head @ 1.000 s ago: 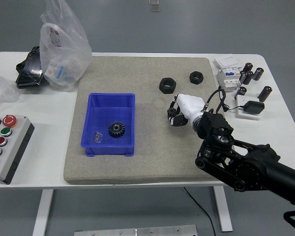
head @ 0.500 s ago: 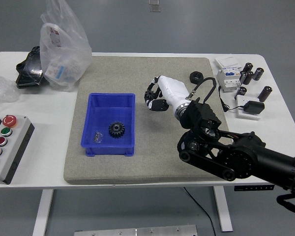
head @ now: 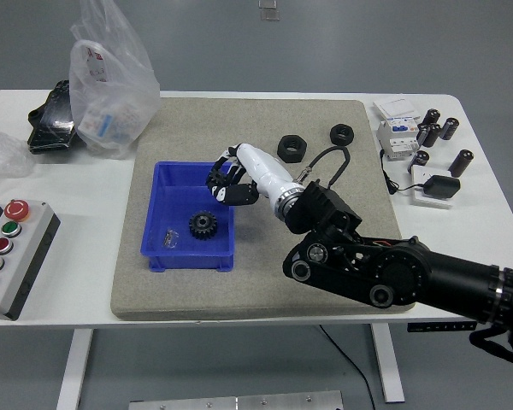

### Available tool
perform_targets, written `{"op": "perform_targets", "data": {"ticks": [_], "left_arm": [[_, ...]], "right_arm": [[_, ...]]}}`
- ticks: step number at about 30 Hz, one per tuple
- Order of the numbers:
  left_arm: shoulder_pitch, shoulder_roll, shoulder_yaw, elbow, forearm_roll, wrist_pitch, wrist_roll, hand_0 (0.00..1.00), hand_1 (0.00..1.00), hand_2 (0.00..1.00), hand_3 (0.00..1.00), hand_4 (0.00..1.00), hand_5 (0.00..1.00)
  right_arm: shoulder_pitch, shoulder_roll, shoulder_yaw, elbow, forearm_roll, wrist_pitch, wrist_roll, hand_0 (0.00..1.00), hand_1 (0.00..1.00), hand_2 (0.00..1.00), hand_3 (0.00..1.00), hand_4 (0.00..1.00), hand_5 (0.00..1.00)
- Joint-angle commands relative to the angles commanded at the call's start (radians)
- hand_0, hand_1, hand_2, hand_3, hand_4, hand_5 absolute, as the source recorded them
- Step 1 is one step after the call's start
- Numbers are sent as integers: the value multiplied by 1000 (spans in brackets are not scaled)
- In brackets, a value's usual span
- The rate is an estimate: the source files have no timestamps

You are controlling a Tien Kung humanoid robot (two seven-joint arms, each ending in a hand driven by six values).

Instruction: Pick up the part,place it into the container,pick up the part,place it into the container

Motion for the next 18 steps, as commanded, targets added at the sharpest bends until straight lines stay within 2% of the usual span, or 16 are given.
{"op": "perform_targets", "data": {"ticks": [3, 4, 9, 10, 15, 16, 18], "left_arm": [[2, 0, -3, 0, 4, 0, 3, 692, 550, 544, 622, 542, 76], [2, 0, -4, 0, 6, 0, 4, 692, 550, 543, 623, 543, 78], [5, 0, -8, 0, 10, 0, 6, 692, 550, 543, 623, 543, 78], [5, 0, -7, 0, 10, 0, 6, 692, 550, 543, 624, 542, 78], [4, -1, -5, 0, 7, -2, 6, 692, 550, 543, 624, 542, 78], [3, -1, -4, 0, 7, -2, 7, 692, 550, 543, 623, 542, 77], [3, -1, -4, 0, 7, -3, 8, 692, 550, 543, 623, 542, 77]], "right_arm": [[0, 4, -1, -6, 27, 19, 35, 228, 557, 469, 526, 617, 23], [-1, 5, 0, -7, 32, 25, 42, 262, 611, 587, 623, 547, 19], [-4, 7, 13, -4, -5, 48, 35, 262, 611, 587, 623, 547, 19], [-4, 8, 16, -3, -14, 52, 29, 264, 652, 760, 779, 589, 74], [-4, 9, 24, -5, -44, 74, 4, 264, 652, 760, 779, 589, 74], [-4, 10, 25, -5, -50, 79, -2, 262, 658, 788, 846, 695, 134], [-4, 10, 27, -6, -57, 90, -12, 262, 658, 788, 846, 695, 134]]}}
